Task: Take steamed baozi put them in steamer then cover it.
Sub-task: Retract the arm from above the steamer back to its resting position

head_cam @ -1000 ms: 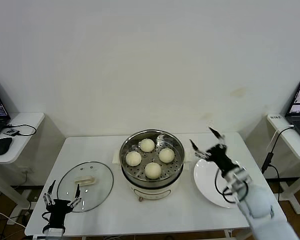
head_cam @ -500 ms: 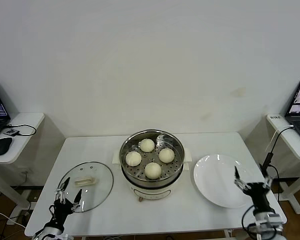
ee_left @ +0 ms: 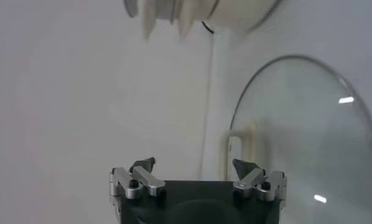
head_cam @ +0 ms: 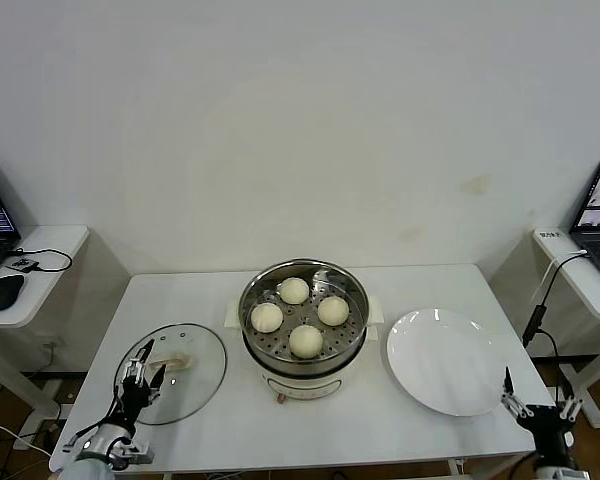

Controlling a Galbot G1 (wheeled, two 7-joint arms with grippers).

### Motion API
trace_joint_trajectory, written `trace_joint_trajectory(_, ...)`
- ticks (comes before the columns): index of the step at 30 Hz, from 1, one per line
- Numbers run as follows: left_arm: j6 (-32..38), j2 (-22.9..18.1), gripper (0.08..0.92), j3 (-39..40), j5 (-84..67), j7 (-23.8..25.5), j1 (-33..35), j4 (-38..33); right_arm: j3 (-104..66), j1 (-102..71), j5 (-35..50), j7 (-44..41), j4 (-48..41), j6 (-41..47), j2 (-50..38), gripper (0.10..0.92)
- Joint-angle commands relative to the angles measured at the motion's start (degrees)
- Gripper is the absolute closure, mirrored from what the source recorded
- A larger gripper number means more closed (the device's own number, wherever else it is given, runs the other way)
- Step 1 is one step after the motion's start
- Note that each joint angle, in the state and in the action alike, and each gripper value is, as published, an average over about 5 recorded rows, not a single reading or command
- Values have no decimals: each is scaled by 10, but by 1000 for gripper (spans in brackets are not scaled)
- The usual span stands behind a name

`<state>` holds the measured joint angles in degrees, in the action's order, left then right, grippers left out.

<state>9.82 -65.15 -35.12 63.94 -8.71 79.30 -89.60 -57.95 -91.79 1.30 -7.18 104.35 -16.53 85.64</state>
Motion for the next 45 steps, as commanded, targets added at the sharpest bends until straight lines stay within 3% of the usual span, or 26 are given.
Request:
trace_joint_trajectory(1, -3, 3, 177, 11, 43, 9, -67, 51, -24, -15, -12, -1, -13, -9, 16, 203)
trace_joint_trajectory(21, -7, -7, 199, 21, 44, 13, -92, 94, -5, -8, -36, -6, -39, -11, 16, 202)
trace_joint_trajectory(36, -16, -16, 632, 22, 46, 5, -94, 113, 5, -7, -49, -8, -59, -22, 17, 203)
trace_joint_trajectory(42, -16, -16, 804, 10, 46, -23, -78, 75, 13, -9, -48, -6, -55, -24, 18, 203)
trace_joint_trajectory(45, -16, -12, 848, 0, 44, -33, -64, 39, 17, -10, -49, -6, -52, -26, 18, 203)
